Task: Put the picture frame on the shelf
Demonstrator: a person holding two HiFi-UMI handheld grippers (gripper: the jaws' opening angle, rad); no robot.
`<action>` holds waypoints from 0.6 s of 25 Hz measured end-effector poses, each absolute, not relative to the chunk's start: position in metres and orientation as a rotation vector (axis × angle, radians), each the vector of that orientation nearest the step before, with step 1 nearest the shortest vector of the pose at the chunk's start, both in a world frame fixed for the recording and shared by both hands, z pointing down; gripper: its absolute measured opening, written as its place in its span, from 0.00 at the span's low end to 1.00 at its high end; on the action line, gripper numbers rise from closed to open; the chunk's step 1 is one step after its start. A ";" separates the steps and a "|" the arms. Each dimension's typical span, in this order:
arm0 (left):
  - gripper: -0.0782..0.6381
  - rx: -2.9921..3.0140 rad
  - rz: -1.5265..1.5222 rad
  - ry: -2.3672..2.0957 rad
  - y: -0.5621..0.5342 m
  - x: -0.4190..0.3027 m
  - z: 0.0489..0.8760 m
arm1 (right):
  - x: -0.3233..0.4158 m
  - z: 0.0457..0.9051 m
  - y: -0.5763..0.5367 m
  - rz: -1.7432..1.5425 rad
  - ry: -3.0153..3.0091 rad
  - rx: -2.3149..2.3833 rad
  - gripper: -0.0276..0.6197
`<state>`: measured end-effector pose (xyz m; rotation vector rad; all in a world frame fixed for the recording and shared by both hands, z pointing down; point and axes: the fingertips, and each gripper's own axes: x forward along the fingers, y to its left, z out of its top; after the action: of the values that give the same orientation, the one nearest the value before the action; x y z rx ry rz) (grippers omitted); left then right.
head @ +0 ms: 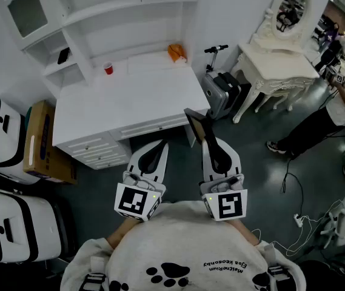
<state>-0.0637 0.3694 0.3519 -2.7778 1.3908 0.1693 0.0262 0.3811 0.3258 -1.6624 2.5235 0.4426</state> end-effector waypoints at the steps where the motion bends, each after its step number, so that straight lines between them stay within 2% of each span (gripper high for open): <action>1: 0.14 -2.782 0.156 1.391 0.369 -0.063 0.353 | 0.027 0.326 0.380 0.440 2.526 -1.663 0.10; 15: 0.14 -2.773 0.129 1.407 0.366 -0.042 0.357 | 0.055 0.325 0.376 0.431 2.504 -1.634 0.10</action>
<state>-0.0416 0.3655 0.3572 -2.7731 1.4073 0.1287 0.0550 0.3759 0.3246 -1.6340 2.5040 0.4313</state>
